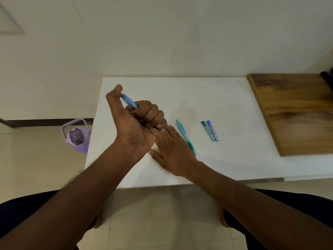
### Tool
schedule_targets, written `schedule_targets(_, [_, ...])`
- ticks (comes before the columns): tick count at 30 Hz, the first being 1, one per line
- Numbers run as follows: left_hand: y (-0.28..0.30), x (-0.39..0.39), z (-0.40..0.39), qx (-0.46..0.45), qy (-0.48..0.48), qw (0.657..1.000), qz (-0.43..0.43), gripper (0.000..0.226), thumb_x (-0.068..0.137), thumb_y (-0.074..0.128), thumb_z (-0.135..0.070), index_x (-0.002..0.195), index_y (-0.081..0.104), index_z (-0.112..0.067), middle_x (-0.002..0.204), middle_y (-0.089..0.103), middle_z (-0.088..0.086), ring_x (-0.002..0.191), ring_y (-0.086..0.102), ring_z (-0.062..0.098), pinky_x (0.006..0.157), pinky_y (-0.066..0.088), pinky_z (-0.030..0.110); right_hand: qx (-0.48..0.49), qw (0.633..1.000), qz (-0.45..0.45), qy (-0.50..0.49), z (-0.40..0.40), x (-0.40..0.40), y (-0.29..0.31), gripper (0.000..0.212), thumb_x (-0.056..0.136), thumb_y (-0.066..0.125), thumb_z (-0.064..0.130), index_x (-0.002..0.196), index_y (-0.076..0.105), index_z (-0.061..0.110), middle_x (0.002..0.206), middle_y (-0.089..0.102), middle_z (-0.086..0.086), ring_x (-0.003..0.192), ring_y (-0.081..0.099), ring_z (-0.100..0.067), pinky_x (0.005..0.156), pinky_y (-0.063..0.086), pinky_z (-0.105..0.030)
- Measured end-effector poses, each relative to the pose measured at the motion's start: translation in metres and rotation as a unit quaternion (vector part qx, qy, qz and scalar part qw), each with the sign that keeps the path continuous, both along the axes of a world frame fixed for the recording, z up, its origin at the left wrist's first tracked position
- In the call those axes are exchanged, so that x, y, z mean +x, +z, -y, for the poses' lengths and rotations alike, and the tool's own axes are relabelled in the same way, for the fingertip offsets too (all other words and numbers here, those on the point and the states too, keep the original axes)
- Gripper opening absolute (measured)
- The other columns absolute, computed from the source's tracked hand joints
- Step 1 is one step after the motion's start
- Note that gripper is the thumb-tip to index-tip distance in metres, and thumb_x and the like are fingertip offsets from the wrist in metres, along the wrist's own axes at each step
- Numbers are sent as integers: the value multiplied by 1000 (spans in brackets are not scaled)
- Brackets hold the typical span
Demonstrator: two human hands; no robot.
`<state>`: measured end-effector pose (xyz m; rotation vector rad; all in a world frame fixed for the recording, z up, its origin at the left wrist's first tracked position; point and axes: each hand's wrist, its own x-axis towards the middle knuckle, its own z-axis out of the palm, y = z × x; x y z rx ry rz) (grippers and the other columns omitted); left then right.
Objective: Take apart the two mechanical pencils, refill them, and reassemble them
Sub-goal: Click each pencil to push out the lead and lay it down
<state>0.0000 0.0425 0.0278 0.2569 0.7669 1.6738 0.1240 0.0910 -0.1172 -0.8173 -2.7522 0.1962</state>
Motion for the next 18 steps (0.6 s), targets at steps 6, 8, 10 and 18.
schedule_targets(6, [-4, -4, 0, -20, 1, 1000, -4, 70, 98, 21, -72, 49, 23, -22, 47, 18, -4, 48, 12, 12, 51, 17, 28, -58, 998, 31, 24, -4, 0, 1, 67, 105, 46, 58, 157, 35, 18, 170, 31, -12, 157, 32, -35, 128, 25, -51])
schedule_targets(8, [-4, -4, 1, -28, 10, 999, -28, 64, 99, 20, -65, 51, 21, -23, 48, 16, -5, 48, 9, 14, 50, 13, 29, -53, 996, 66, 25, -11, 4, 2, 72, 105, 39, 63, 162, 29, 20, 175, 20, -11, 162, 17, -34, 129, 20, -58])
schedule_targets(10, [-4, -3, 0, -39, 21, 998, -49, 60, 99, 21, -63, 54, 18, -23, 50, 13, -5, 48, 8, 14, 50, 12, 29, -41, 994, 98, 10, -23, 11, 4, 74, 105, 31, 67, 165, 20, 25, 177, 8, -11, 163, 4, -34, 129, 13, -60])
schedule_targets(18, [0, -3, -4, -56, 35, 997, -41, 69, 100, 25, -66, 46, 30, -23, 44, 24, -8, 41, 17, 8, 46, 18, 22, -66, 996, 43, -46, -24, 14, 0, 76, 104, 47, 58, 165, 22, 21, 177, 7, -8, 164, 6, -29, 128, 5, -42])
